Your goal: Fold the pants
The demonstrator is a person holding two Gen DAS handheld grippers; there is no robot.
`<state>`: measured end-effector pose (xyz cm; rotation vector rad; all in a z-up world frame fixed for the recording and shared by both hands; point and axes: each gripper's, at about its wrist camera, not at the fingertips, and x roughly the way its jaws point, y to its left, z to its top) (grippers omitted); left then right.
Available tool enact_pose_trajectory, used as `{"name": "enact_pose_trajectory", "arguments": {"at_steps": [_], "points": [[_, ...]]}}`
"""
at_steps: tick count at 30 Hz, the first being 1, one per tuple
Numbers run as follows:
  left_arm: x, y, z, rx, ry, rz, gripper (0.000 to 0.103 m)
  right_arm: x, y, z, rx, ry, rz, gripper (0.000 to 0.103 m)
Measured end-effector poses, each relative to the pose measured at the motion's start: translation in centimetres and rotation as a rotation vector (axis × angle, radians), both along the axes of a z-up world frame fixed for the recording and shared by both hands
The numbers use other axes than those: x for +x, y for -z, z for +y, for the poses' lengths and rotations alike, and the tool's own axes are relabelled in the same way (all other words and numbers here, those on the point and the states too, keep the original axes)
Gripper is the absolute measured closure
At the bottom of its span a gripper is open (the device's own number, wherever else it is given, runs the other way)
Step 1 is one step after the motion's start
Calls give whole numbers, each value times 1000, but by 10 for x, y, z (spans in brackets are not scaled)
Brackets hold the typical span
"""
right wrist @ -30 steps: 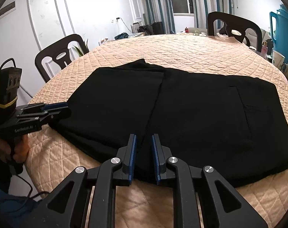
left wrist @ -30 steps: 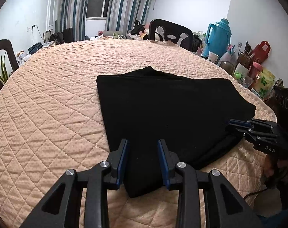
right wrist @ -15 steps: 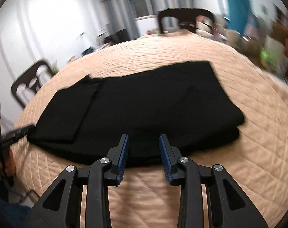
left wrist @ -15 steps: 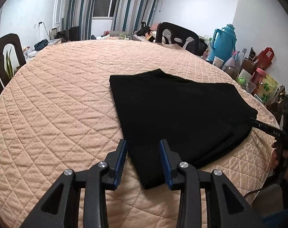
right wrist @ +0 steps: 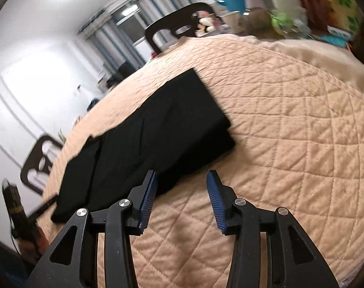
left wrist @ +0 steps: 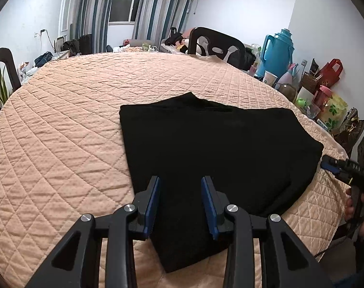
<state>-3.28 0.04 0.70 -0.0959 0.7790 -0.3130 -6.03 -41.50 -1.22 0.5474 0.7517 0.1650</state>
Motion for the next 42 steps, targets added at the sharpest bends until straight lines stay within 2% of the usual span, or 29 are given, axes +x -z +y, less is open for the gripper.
{"name": "enact_pose_trajectory", "arguments": {"at_steps": [2, 5, 13, 20, 23, 25, 26, 27, 34, 42], "points": [[0, 1, -1, 3, 4, 1, 65, 3, 2, -7, 64, 18, 0, 58], [1, 3, 0, -4, 3, 6, 65, 12, 5, -13, 159, 39, 2, 50], [0, 3, 2, -28, 2, 6, 65, 19, 4, -22, 241, 138, -34, 50], [1, 3, 3, -32, 4, 6, 63, 39, -1, -9, 205, 126, -20, 48], [0, 3, 2, -26, 0, 4, 63, 52, -1, -2, 149, 117, 6, 51], [0, 2, 0, -10, -8, 1, 63, 58, -3, 4, 96, 107, 18, 61], [-1, 1, -1, 3, -15, -2, 63, 60, -4, 6, 80, 101, 23, 72], [-1, 0, -2, 15, -21, -7, 63, 60, -7, 8, 62, 96, 18, 77], [-4, -7, 10, 2, -68, -41, 63, 58, -45, 26, 17, 13, -88, 80], [-6, -5, 30, -7, -122, -35, 63, 68, -100, 111, -49, -227, -244, 81]]}}
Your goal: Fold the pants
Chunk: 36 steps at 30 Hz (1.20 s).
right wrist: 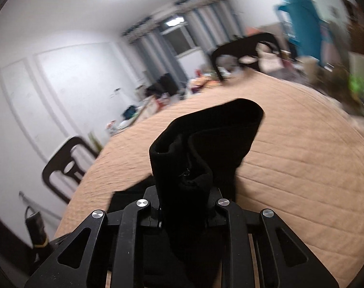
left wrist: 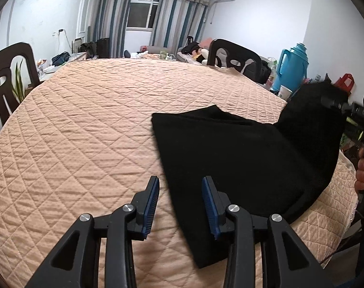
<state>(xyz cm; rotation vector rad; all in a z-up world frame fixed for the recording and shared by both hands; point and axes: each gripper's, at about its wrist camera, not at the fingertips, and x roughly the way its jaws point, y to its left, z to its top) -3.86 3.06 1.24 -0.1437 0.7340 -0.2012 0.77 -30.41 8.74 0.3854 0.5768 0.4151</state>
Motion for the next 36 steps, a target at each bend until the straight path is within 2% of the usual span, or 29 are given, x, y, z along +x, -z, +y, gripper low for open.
{"name": "enact_pose_trajectory", "arguments": {"at_steps": [3, 7, 13, 16, 20, 31, 36], "points": [[-1, 3, 6, -7, -19, 9, 63, 3, -7, 34, -16, -94, -29, 81], [-4, 5, 15, -23, -42, 17, 63, 5, 3, 86, -37, -243, -24, 81], [-8, 7, 22, -20, -67, 33, 63, 12, 58, 155, -101, -454, 110, 82], [-8, 9, 23, -12, -81, 48, 63, 15, 77, 163, -124, -469, 152, 82], [-7, 11, 24, -14, -88, 58, 63, 14, 78, 160, -106, -463, 151, 82], [-7, 11, 27, -17, -93, 60, 63, 10, 65, 165, -126, -450, 125, 82], [-13, 12, 36, -26, -116, 54, 63, -1, 47, 174, -142, -465, 52, 82]]}}
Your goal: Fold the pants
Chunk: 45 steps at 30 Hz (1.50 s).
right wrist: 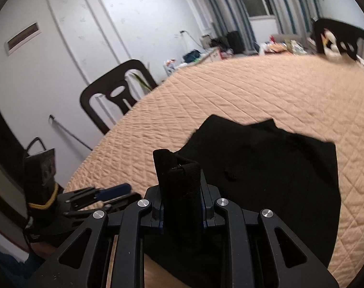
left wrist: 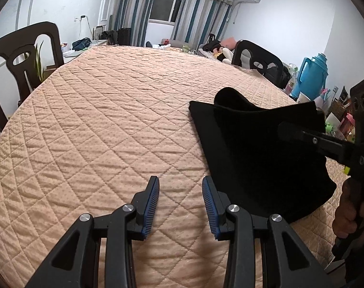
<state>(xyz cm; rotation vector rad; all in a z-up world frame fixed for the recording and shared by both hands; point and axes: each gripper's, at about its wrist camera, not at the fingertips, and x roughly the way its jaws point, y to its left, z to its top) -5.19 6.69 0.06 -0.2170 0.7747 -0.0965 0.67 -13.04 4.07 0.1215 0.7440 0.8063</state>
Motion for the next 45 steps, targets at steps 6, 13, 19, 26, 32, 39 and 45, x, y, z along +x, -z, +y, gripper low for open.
{"name": "enact_pose_trajectory", "arguments": {"at_steps": [6, 13, 19, 26, 32, 39, 45], "points": [[-5, 1, 10, -10, -32, 4, 63, -1, 29, 19, -52, -44, 53, 82], [-7, 3, 16, -23, -43, 6, 63, -15, 12, 23, -30, -89, -24, 82], [-14, -2, 23, -14, -61, 0, 63, -11, 29, 30, -66, -133, 22, 74], [-17, -7, 27, -9, -74, -17, 63, -31, 15, 32, -98, -203, -20, 58], [-15, -17, 21, -14, -51, -37, 63, -35, -2, -12, -13, -156, -79, 58], [-3, -36, -15, -99, 94, -76, 63, -4, 43, -77, -139, 125, 57, 103], [13, -19, -52, -65, 207, -24, 63, 4, 44, -104, -118, 210, 75, 103]]}}
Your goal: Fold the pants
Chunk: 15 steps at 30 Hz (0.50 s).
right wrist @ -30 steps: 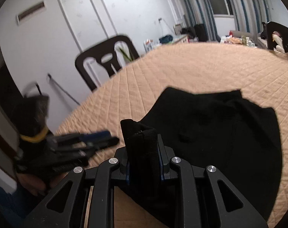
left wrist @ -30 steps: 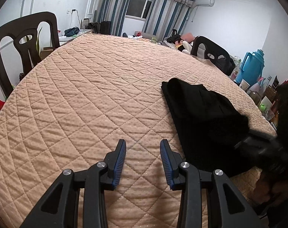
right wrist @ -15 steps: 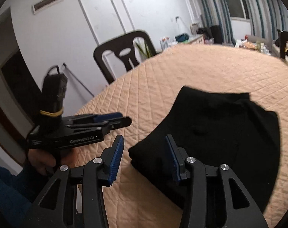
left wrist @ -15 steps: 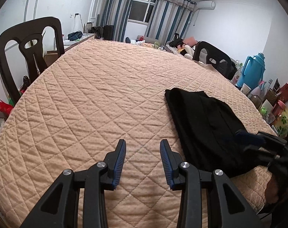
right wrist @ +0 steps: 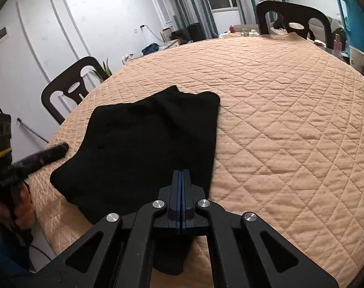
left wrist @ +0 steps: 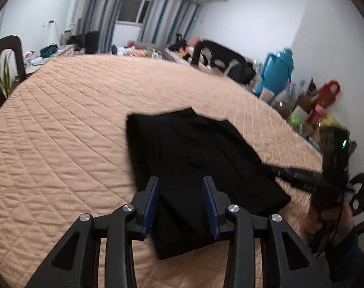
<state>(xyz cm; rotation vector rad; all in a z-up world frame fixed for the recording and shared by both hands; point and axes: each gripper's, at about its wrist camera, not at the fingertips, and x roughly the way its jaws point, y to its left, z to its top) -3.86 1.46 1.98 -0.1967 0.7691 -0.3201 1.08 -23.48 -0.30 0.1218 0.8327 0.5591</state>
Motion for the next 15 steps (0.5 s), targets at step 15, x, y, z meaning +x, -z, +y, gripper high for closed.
{"name": "enact_pose_trajectory", "arguments": {"at_steps": [15], "points": [[51, -18, 6, 85, -27, -58, 60, 57, -19, 29, -2, -67, -38, 102]]}}
